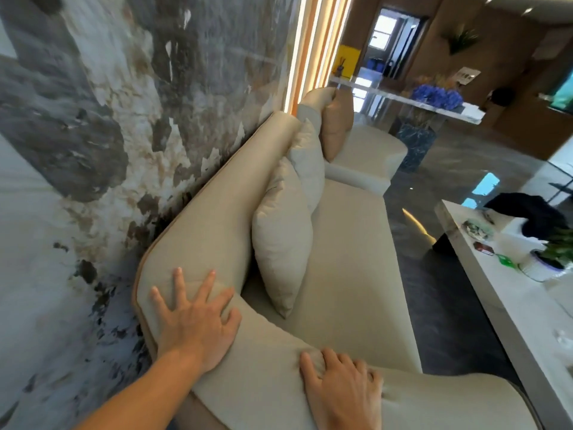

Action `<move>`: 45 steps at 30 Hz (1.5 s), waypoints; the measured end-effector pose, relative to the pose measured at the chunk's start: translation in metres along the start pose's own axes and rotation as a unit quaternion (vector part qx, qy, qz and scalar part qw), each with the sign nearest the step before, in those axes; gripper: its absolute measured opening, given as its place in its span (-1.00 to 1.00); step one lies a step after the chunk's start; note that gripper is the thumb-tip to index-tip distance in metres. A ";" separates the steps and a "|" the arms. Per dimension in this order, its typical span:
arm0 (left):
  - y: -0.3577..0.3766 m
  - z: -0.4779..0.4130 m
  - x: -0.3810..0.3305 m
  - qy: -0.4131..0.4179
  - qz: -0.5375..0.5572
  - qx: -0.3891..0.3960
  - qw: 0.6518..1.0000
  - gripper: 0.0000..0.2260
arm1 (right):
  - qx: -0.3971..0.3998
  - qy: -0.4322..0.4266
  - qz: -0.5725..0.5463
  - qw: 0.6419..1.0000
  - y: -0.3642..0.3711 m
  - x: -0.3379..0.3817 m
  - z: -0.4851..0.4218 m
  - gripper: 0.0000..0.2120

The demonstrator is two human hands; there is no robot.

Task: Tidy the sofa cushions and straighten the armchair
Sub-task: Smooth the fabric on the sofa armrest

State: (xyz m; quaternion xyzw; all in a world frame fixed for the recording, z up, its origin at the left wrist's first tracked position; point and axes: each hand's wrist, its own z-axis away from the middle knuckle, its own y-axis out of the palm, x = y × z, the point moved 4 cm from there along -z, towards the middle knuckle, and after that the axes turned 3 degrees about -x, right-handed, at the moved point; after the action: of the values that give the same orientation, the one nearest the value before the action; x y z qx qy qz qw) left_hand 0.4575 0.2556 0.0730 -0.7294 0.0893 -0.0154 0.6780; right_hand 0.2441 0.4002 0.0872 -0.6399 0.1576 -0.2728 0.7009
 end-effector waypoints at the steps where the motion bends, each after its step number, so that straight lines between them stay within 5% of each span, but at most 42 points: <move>1: 0.001 0.000 0.000 0.002 0.004 0.006 1.000 -0.43 | -0.010 -0.002 0.008 1.000 0.000 -0.001 0.002 -0.33; 17: -0.011 0.048 0.036 0.041 0.036 0.005 0.998 -0.36 | -0.045 0.021 -0.017 0.999 0.015 0.007 0.086 -0.25; 45: 0.012 -0.172 -0.073 -0.017 0.050 -0.055 0.997 -0.46 | -0.070 -0.010 -0.039 0.997 -0.017 0.020 -0.173 -0.31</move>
State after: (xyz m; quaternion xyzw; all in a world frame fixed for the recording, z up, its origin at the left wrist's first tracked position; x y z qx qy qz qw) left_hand 0.3594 0.0964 0.0819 -0.7601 0.1153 0.0356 0.6385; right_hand 0.1578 0.2476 0.0840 -0.6958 0.1440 -0.2819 0.6447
